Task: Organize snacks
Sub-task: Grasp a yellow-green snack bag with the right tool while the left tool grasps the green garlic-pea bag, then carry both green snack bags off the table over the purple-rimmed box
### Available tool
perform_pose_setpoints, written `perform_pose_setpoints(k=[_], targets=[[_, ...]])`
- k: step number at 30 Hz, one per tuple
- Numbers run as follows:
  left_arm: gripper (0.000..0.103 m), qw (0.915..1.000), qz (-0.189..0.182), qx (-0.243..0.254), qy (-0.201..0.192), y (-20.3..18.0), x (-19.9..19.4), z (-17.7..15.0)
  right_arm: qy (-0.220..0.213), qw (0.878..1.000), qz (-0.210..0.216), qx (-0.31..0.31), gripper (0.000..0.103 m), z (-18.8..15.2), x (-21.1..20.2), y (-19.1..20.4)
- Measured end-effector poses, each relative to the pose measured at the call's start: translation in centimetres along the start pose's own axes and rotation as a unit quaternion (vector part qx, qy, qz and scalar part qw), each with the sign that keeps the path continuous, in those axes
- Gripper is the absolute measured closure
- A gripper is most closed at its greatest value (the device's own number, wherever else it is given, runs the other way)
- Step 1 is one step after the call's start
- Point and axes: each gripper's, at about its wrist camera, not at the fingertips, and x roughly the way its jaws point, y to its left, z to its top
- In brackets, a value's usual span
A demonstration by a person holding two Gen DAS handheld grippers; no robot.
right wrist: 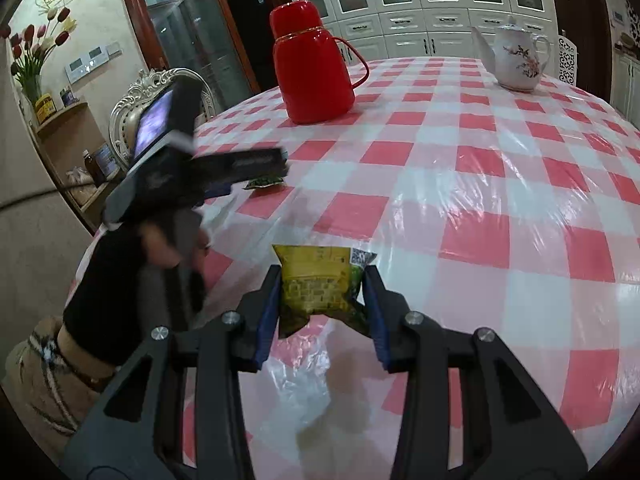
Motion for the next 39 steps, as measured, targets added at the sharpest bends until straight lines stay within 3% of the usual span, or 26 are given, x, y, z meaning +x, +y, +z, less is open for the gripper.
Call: perform_pose_setpoints(k=[5, 6, 7, 13, 20, 28, 33, 39], targets=[[0.026, 0.9997, 0.010, 0.022, -0.003, -0.3, 0.6, 0.2, -0.008, 1.000, 0.012, 0.002, 0.057, 0.0, -0.6, 0.2], [0.054, 0.9997, 0.001, 0.025, -0.007, -0.2, 0.3, 0.1, -0.007, 1.000, 0.014, 0.003, 0.057, 0.0, -0.6, 0.3], [0.070, 0.9993, 0.000, 0.038, -0.007, -0.3, 0.1, 0.1, -0.006, 1.000, 0.017, 0.005, 0.057, 0.0, -0.6, 0.3], [0.070, 0.9973, -0.007, 0.072, -0.001, 0.0, -2.4, -2.4, 0.000, 1.000, 0.021, 0.007, 0.057, -0.3, -0.5, 0.3], [0.070, 0.9929, -0.028, 0.111, -0.032, -0.7, -8.9, -6.9, -0.002, 1.000, 0.008, 0.009, 0.057, -0.4, -0.5, -0.1], [0.070, 0.9933, -0.058, 0.091, -0.040, 1.6, -13.2, -12.6, -0.002, 1.000, -0.005, 0.010, 0.057, -0.9, -0.7, 0.0], [0.070, 0.9915, -0.067, 0.095, -0.058, 1.8, -15.6, -14.4, -0.010, 0.999, 0.005, 0.035, 0.057, -2.2, -2.8, 0.3], [0.070, 0.9880, -0.087, 0.114, -0.057, 1.3, -17.6, -17.5, -0.030, 0.999, 0.017, 0.017, 0.058, -4.6, -6.7, 2.9]])
